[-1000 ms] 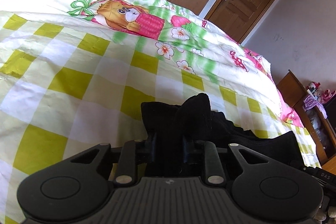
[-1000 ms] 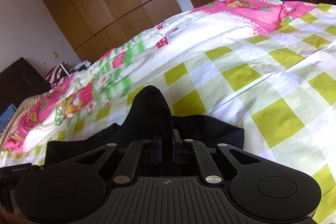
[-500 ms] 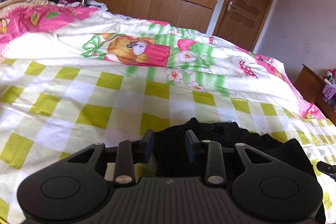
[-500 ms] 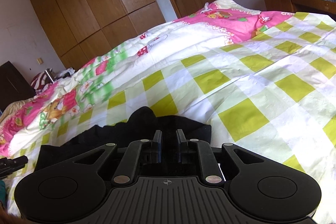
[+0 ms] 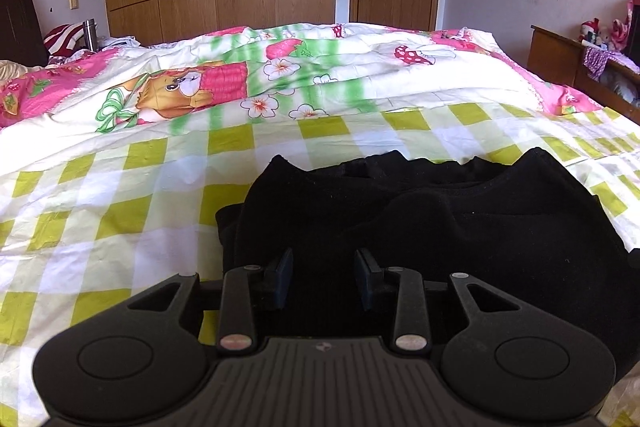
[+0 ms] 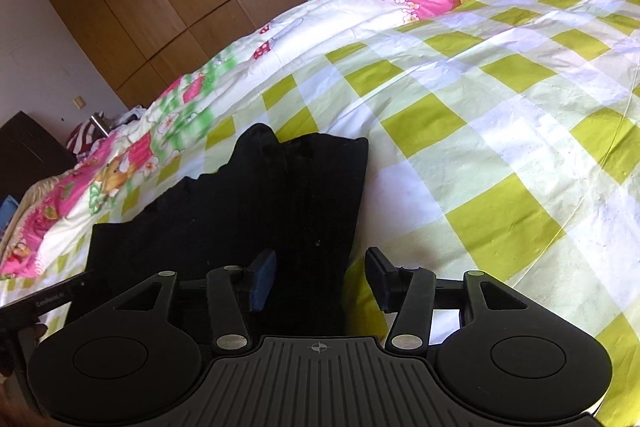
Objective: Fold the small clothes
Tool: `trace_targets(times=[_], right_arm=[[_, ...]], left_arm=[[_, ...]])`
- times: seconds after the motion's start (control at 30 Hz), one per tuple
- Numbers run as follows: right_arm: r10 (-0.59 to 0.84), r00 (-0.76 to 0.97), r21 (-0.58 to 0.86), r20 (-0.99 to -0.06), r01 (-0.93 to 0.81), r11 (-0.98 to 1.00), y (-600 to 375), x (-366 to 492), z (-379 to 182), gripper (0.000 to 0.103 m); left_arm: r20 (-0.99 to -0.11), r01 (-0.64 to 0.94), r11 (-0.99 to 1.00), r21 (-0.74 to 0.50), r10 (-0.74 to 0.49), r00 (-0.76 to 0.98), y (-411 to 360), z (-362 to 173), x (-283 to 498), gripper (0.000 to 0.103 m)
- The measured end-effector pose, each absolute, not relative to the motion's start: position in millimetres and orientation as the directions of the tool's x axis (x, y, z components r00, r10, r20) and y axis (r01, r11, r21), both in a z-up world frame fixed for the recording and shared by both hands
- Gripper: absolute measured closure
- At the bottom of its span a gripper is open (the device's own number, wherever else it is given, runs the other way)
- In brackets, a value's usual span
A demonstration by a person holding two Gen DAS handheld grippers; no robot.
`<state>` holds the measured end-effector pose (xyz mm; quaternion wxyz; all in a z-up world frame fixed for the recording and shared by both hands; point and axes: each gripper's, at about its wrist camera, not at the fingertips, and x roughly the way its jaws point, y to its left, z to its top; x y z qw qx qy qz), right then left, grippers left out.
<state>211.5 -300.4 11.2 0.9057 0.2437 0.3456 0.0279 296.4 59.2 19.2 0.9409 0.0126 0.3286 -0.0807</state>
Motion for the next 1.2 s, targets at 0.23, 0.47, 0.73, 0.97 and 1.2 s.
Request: trace_targets(times=[0.23,0.47,0.73,0.97,1.2], right_arm=[[0.333,0.702,0.563,-0.630,0.117,0.818,-299.5,235.9,-11.0,0.037],[0.353,0.700,0.601,-0.620,0.135,0.788,-290.7,241.9,-10.9,0.073],[0.369,0.656,0.575,-0.659,0.123,0.809,-325.7,187.2,8.5,0.079],[0.323,0.643,0.532,-0.695,0.158,0.832,-368.1,139.4,13.2,0.077],[0.276,0.683,0.505,-0.677,0.159,0.848,-360.0,134.4,12.6,0.070]], left_arm=[[-0.631,0.159,0.986,-0.058,-0.159,0.759,59.8,13.0,297.9,0.056],[-0.660,0.163,0.986,-0.028,-0.141,0.738,55.1,1.7,300.3,0.056],[-0.698,0.261,0.965,-0.020,-0.200,0.687,27.5,4.2,251.1,0.056],[-0.701,0.304,0.942,-0.145,-0.314,0.640,2.9,10.2,169.4,0.055],[-0.652,0.151,0.962,-0.226,-0.264,0.710,20.4,22.7,133.9,0.055]])
